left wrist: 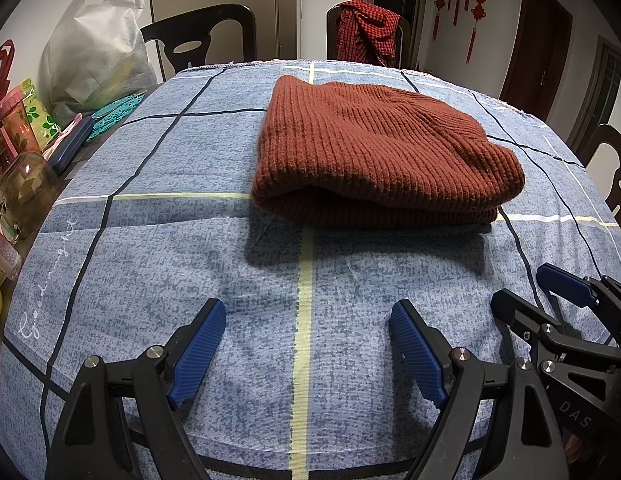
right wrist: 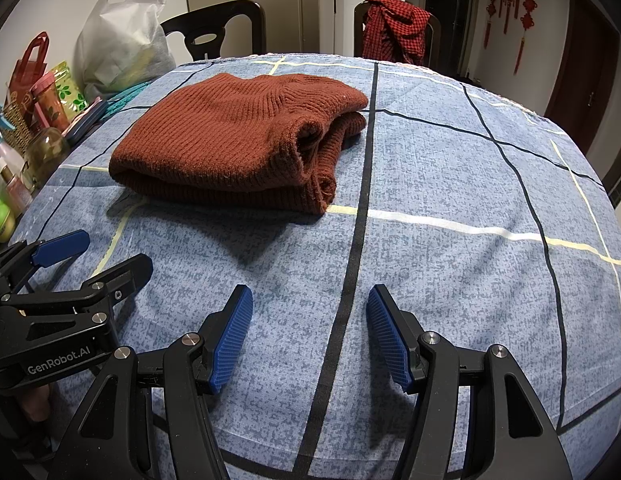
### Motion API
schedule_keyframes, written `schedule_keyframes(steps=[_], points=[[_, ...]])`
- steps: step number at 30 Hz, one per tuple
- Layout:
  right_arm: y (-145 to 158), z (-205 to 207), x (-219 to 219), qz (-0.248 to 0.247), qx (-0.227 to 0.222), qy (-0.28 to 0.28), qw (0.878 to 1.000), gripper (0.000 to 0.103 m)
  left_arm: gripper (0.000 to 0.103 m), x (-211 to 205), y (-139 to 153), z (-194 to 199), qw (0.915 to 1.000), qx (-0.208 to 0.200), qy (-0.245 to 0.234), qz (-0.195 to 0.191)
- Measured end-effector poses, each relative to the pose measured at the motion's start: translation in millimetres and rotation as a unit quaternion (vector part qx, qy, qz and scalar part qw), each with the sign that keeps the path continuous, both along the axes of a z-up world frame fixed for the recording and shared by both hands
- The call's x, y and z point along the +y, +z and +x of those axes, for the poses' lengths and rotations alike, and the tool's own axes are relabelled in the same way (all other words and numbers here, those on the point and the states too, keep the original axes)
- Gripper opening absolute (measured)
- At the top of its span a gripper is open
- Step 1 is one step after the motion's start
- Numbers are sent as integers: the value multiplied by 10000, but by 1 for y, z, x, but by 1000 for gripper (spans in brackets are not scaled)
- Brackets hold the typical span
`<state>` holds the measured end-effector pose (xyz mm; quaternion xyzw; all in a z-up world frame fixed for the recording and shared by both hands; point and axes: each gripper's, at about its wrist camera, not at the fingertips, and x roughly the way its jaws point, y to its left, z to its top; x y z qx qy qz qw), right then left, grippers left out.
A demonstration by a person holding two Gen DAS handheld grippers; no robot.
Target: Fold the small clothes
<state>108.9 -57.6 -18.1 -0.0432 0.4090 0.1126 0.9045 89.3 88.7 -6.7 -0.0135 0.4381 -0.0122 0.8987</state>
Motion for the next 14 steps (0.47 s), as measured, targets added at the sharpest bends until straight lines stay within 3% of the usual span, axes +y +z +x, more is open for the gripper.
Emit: schedule_keyframes(steps=[14], points=[[0,0,0,2,1,0,10000,61,87,-1,0,0,10000,3,-7,-2]])
